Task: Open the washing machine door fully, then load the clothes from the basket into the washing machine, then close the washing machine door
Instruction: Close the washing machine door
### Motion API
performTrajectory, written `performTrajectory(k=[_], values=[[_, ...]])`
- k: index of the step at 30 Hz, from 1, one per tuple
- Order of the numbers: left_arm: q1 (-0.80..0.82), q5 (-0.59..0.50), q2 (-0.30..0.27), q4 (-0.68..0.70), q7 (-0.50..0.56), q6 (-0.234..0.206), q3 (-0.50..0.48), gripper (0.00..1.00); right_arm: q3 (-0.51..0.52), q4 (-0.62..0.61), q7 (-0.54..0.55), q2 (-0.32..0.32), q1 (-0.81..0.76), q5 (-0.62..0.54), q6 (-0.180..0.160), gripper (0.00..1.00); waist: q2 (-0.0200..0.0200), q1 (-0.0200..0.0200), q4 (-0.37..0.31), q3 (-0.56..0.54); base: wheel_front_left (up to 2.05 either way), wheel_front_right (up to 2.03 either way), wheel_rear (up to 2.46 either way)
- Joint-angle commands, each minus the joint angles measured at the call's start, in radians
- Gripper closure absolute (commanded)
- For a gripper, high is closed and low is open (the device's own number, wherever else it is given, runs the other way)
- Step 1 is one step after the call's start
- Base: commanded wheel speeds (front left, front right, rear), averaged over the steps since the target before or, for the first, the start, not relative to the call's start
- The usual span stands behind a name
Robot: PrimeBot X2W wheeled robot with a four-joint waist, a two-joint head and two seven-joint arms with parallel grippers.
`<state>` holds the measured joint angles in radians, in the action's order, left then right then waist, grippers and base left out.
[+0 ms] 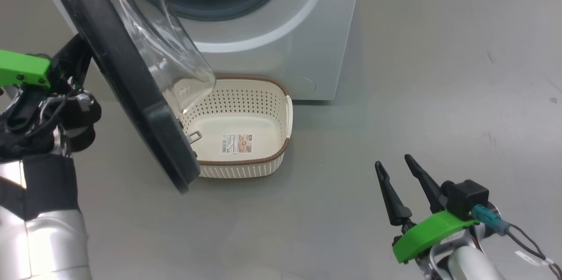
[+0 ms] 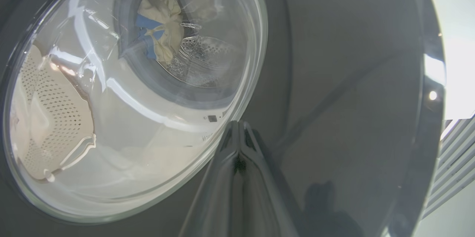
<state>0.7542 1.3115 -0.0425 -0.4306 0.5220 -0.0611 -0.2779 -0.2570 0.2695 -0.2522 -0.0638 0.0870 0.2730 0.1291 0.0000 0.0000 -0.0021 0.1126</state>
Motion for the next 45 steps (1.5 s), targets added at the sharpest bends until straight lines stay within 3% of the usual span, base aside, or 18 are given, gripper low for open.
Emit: performTrajectory(k=[1,17,30,36,39,40,41,45], values=[[0.065,0.007,-0.019,0.033,-0.003,0.017,-0.001,1.00,-0.018,-0.029,-0.010,0.002,0.031,0.003,0.002,0.00,0.0000,0.0000,-0.001,-0.002,0.00,0.00,0.00],[0.153,0.075,-0.008,-0.253,-0.176,0.159,0.105,1.00,-0.037,-0.022,-0.010,-0.014,0.016,0.006,0.002,0.00,0.0000,0.0000,-0.016,-0.037,0.00,0.00,0.00],[0.181,0.098,-0.010,-0.359,-0.241,0.189,0.144,1.00,-0.043,-0.020,-0.010,-0.016,0.006,0.008,0.002,0.00,0.0000,0.0000,-0.023,-0.049,0.00,0.00,0.00],[0.138,-0.038,-0.067,-0.344,-0.332,0.191,0.229,1.00,-0.033,-0.025,-0.010,-0.014,-0.002,0.006,0.002,0.00,0.0000,0.0000,-0.021,-0.048,0.00,0.00,0.00],[0.104,-0.086,-0.084,-0.316,-0.372,0.191,0.269,0.53,-0.025,-0.028,-0.010,-0.013,-0.006,0.005,0.002,0.00,0.0000,0.0000,-0.016,-0.045,0.00,0.00,0.00],[0.092,-0.092,-0.086,-0.302,-0.376,0.191,0.282,0.17,-0.022,-0.029,-0.010,-0.012,-0.007,0.004,0.002,0.00,0.0000,0.0000,-0.014,-0.044,0.00,0.00,0.00],[0.078,-0.103,-0.091,-0.289,-0.383,0.191,0.296,0.01,-0.020,-0.029,-0.010,-0.012,-0.007,0.003,0.002,0.00,0.0000,0.0000,-0.011,-0.043,0.00,0.00,0.00],[0.031,-0.137,-0.110,-0.260,-0.423,0.192,0.334,0.00,-0.013,-0.031,-0.010,-0.011,-0.007,0.001,0.002,0.00,0.0000,0.0000,-0.002,-0.041,0.00,0.00,0.00]])
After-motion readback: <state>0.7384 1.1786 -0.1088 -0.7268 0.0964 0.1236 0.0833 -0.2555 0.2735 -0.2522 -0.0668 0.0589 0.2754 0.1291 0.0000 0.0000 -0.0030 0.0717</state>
